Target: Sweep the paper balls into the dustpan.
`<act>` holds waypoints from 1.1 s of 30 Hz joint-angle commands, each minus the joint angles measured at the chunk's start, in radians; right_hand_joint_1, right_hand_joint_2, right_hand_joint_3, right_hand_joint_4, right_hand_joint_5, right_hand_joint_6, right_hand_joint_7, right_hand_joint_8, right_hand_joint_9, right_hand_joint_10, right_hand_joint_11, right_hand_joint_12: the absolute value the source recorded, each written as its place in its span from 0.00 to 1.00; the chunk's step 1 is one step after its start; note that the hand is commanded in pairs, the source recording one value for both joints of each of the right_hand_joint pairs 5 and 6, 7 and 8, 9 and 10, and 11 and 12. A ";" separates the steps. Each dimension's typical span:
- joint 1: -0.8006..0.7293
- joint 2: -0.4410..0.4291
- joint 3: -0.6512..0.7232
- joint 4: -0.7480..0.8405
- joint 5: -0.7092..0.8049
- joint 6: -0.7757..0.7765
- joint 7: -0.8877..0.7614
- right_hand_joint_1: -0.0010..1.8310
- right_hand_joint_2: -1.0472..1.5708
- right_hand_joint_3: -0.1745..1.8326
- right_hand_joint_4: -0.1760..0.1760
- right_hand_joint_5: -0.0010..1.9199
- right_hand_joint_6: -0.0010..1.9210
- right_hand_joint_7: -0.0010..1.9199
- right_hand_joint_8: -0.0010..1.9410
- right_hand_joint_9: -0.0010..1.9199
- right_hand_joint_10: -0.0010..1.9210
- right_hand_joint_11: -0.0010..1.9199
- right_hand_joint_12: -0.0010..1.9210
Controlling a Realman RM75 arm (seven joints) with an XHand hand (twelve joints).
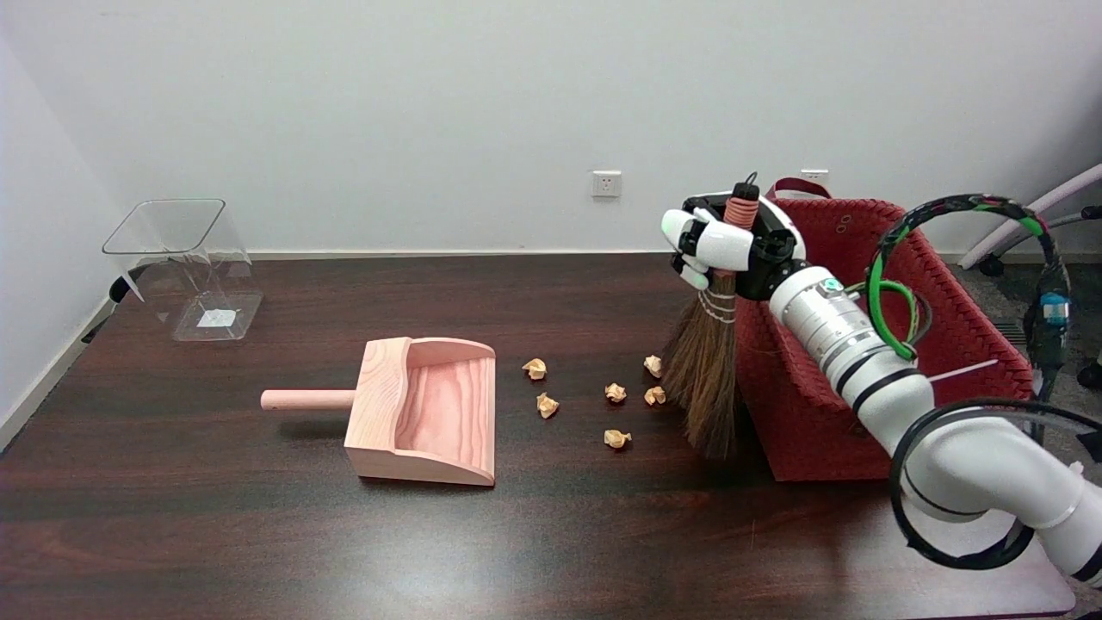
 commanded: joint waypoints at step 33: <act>0.177 -0.232 -0.103 0.234 -0.292 0.022 -0.209 0.74 0.69 0.61 0.50 1.00 1.00 1.00 0.99 1.00 1.00 1.00 1.00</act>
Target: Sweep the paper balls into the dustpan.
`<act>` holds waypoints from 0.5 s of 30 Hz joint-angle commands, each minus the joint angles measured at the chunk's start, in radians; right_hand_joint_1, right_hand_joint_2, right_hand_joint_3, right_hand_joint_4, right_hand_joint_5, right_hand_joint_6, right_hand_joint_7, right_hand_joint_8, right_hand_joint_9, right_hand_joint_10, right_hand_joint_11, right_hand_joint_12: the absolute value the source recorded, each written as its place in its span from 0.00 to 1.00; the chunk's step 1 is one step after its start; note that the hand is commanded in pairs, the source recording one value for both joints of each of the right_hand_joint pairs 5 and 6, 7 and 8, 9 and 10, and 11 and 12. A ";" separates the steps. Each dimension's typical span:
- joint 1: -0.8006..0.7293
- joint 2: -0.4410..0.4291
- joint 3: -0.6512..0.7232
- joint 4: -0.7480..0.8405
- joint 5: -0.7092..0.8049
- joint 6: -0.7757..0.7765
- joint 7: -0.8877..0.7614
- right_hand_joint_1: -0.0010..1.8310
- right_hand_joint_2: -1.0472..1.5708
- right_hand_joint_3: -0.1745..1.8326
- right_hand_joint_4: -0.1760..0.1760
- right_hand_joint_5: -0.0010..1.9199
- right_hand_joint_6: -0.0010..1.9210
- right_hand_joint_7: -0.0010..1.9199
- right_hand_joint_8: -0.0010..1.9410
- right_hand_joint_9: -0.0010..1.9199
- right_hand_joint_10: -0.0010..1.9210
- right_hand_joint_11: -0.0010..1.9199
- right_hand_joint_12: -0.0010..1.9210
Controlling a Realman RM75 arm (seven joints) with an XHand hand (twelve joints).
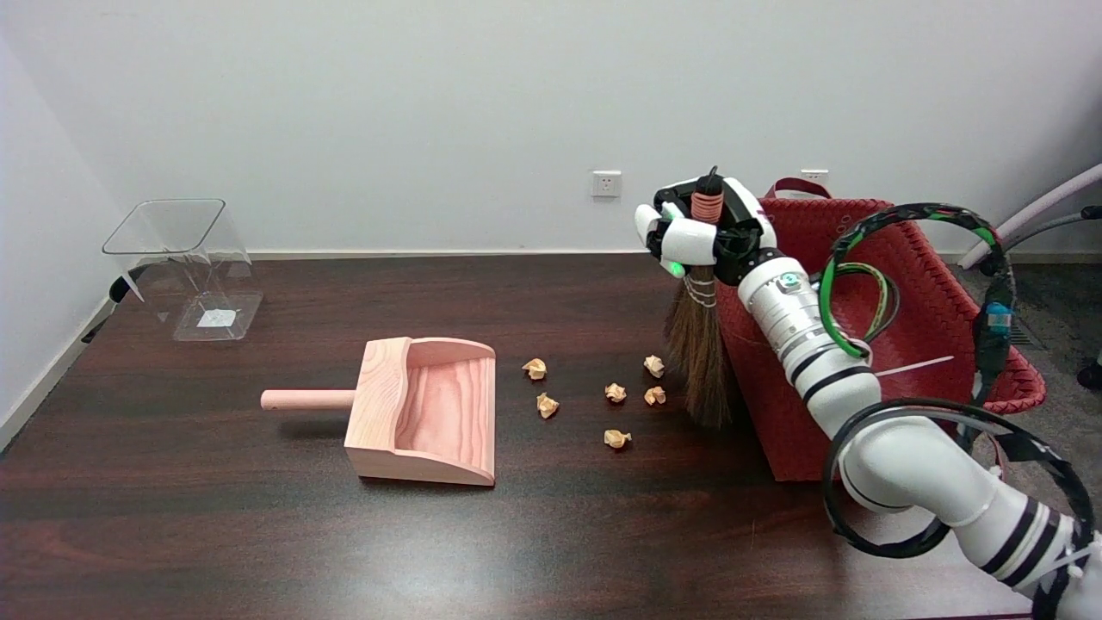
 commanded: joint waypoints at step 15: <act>0.030 -0.067 -0.131 0.126 -0.093 0.001 -0.058 0.75 0.70 0.60 0.50 1.00 1.00 1.00 0.99 1.00 1.00 1.00 1.00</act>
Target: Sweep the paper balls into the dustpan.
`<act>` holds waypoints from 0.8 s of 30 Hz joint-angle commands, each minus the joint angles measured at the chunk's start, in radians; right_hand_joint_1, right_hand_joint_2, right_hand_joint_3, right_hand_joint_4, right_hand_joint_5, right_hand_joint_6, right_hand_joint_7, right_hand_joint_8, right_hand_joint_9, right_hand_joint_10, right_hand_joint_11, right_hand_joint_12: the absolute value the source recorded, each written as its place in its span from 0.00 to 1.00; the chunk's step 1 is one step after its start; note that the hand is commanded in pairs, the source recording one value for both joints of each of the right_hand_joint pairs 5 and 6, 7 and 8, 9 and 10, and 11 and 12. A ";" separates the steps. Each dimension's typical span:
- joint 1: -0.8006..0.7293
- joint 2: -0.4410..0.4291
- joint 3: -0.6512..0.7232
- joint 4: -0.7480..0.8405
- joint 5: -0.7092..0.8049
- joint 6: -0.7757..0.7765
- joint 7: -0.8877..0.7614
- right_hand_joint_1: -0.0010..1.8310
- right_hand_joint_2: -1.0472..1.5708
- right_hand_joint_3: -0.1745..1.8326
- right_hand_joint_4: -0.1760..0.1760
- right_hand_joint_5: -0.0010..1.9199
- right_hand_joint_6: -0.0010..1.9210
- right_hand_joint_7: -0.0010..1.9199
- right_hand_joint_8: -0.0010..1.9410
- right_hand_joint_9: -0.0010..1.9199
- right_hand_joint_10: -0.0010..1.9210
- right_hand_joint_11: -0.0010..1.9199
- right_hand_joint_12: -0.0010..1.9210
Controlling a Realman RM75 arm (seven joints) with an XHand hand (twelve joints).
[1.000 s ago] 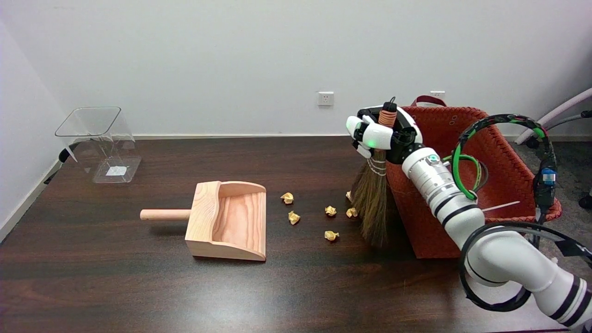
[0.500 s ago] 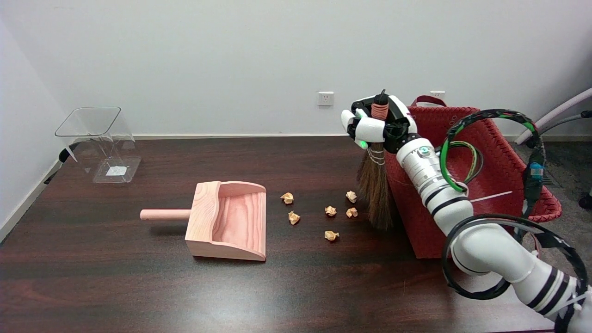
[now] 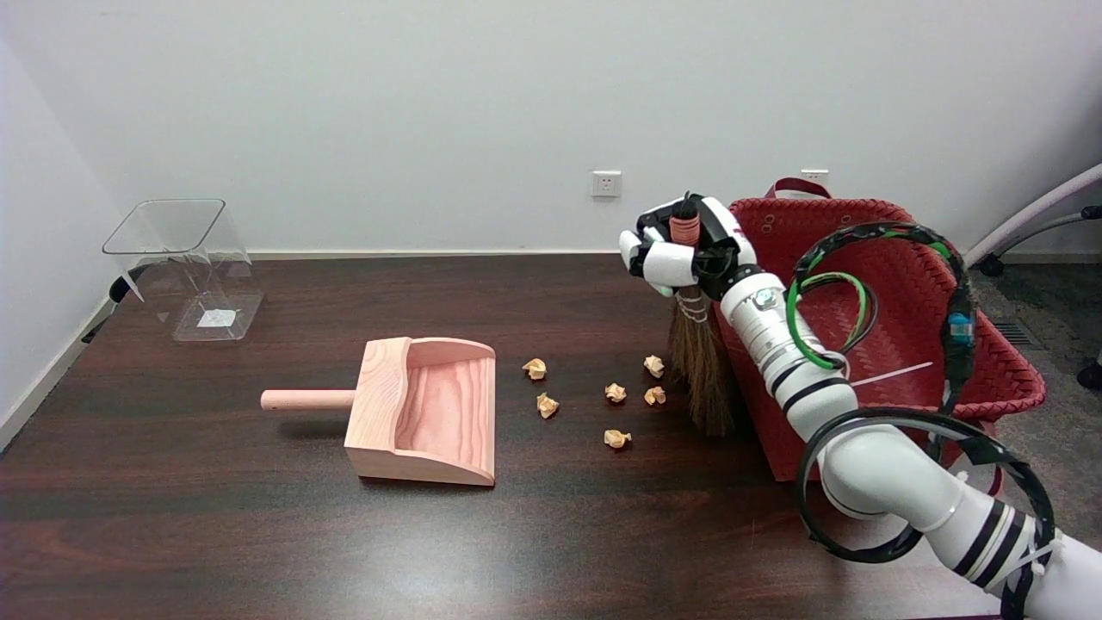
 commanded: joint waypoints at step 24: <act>0.025 -0.170 -0.145 0.011 0.035 -0.055 0.092 0.75 0.72 0.55 0.50 1.00 1.00 1.00 0.99 1.00 1.00 1.00 1.00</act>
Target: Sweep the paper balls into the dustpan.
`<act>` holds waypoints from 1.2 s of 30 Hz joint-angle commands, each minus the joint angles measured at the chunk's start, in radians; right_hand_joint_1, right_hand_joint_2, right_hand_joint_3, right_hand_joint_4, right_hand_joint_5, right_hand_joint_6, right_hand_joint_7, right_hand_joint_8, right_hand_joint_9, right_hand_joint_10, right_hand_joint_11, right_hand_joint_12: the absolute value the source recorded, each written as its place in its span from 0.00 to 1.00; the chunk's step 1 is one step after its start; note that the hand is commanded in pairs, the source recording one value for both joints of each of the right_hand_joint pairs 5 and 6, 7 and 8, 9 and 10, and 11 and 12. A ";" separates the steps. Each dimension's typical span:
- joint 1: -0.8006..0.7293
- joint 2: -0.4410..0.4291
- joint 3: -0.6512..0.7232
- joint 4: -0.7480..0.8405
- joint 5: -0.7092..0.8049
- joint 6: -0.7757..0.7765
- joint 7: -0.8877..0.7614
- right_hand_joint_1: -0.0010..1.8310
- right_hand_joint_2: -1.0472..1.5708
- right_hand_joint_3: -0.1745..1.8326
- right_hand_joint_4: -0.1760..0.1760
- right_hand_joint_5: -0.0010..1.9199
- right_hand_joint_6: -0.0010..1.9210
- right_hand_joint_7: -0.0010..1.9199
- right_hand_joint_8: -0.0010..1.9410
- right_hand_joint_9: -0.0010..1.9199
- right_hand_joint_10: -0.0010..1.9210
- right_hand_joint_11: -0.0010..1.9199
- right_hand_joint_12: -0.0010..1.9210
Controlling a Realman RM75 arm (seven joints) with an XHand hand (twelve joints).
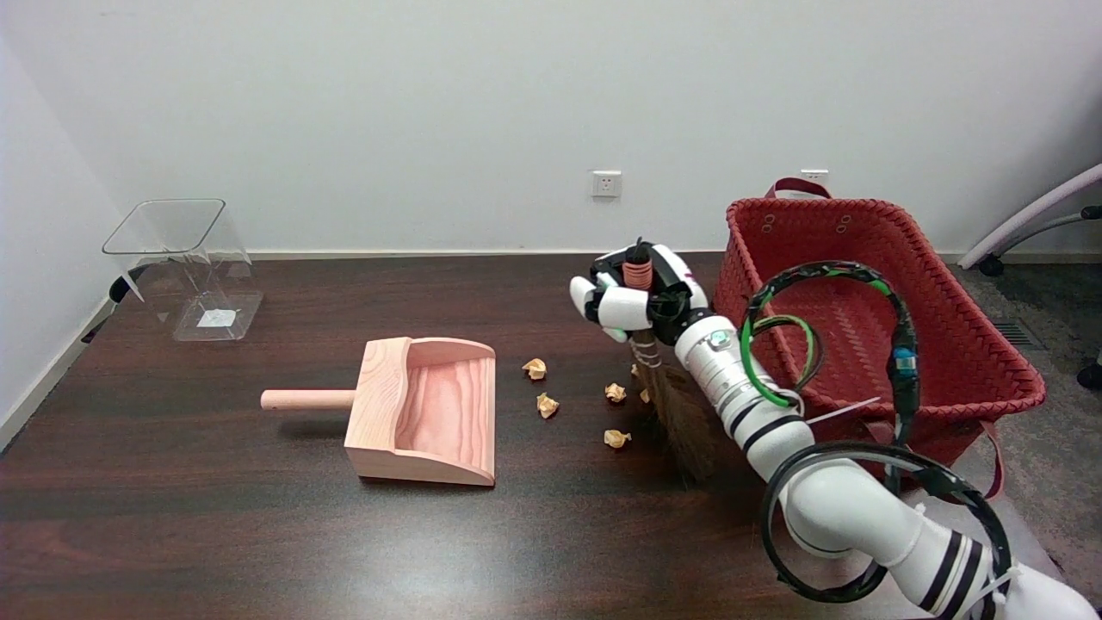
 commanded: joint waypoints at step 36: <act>0.341 -0.268 -0.180 0.222 0.043 -0.176 0.085 0.72 0.76 0.55 0.50 1.00 1.00 1.00 0.99 1.00 1.00 1.00 1.00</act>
